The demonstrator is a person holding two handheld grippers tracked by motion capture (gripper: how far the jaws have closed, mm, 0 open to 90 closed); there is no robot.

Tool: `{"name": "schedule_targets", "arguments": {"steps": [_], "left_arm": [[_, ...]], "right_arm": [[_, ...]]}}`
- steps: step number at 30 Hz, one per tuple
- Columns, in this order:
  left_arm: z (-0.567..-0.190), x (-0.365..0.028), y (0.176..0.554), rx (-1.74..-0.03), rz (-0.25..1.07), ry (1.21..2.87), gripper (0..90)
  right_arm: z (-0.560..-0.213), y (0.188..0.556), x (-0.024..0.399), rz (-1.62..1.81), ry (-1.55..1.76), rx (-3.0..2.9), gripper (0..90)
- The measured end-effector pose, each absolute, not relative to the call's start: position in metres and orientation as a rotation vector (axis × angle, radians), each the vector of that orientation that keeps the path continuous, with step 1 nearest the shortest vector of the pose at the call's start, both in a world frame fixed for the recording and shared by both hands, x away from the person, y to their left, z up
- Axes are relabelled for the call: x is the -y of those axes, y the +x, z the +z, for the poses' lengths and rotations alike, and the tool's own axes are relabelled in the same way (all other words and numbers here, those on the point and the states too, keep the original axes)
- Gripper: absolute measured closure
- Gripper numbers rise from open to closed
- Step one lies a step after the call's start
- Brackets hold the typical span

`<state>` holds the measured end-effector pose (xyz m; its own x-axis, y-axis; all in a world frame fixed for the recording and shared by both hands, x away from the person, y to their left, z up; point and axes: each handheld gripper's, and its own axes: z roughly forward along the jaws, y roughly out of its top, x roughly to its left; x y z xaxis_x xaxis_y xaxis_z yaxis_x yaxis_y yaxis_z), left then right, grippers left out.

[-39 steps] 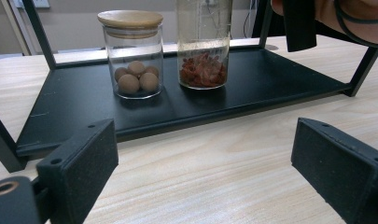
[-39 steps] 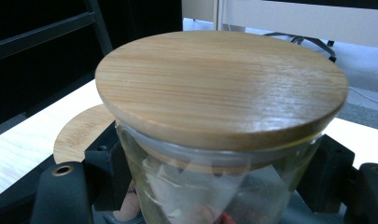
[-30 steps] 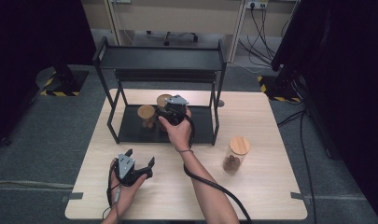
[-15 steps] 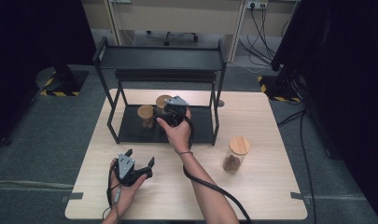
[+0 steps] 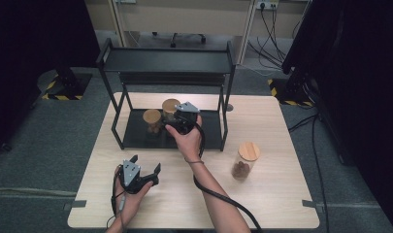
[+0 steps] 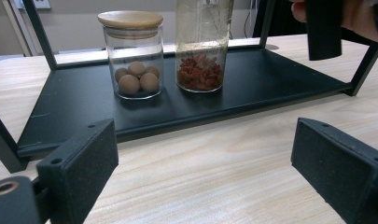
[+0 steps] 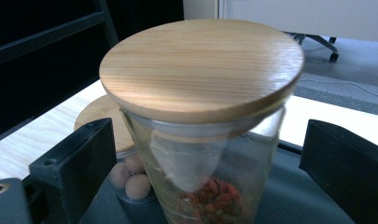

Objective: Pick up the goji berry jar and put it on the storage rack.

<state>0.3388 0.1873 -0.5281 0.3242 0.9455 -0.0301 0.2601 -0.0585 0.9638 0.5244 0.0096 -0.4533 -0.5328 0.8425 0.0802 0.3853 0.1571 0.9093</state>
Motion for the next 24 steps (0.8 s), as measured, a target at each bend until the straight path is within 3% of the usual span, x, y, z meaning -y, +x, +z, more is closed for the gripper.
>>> {"name": "schedule_targets", "arguments": {"steps": [24], "left_arm": [[-0.528,-0.187,0.339,-1.135,0.832,1.556,7.0]], "right_arm": [[-0.453,0.491,0.008,1.374,1.164,-2.038,2.5]]}}
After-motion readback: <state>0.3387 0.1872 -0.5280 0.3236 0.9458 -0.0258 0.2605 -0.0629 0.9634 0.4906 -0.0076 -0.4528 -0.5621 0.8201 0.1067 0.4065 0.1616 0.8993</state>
